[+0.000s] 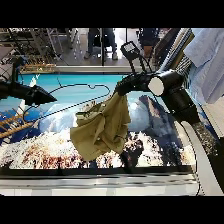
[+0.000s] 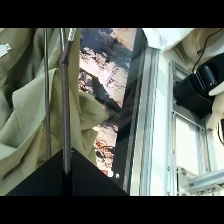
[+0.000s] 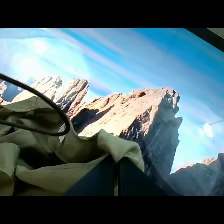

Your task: Fold the clothes and pants, and hang the long-sleeved shirts on hangers.

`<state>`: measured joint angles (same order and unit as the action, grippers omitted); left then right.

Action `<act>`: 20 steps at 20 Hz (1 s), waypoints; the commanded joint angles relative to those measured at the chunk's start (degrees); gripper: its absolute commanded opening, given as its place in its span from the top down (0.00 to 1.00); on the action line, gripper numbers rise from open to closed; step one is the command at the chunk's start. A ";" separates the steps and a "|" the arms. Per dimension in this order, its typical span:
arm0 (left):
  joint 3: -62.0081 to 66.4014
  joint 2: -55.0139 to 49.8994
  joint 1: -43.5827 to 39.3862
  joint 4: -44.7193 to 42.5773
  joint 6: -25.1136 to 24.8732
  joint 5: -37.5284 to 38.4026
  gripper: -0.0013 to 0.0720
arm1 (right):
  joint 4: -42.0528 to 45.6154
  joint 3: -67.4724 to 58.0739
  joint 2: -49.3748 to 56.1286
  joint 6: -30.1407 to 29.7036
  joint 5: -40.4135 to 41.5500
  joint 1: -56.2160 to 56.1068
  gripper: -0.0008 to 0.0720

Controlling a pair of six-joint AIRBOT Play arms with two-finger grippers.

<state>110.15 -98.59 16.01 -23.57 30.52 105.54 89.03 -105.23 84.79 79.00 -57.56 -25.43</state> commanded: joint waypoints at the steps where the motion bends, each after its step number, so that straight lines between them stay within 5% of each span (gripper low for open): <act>1: -0.09 -0.22 -1.68 1.11 -4.24 0.42 0.97 | 0.31 -0.07 -0.11 -0.26 0.35 0.20 0.96; 12: -0.09 -8.66 -5.75 1.33 -6.51 -2.05 0.97 | -5.97 -0.09 -0.15 -0.83 2.27 -3.72 0.96; 16: -0.09 -9.62 -8.55 1.31 -6.54 -4.48 0.97 | -11.52 -0.79 -0.28 -8.24 -4.81 -10.23 0.96; 20: -0.09 -9.64 -11.32 2.03 -8.20 -4.72 0.97 | -11.41 -4.26 -0.61 -9.38 -16.02 -15.02 0.96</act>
<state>110.06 -107.94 6.44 -22.20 23.70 101.69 78.76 -107.63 84.47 71.72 -65.52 -37.15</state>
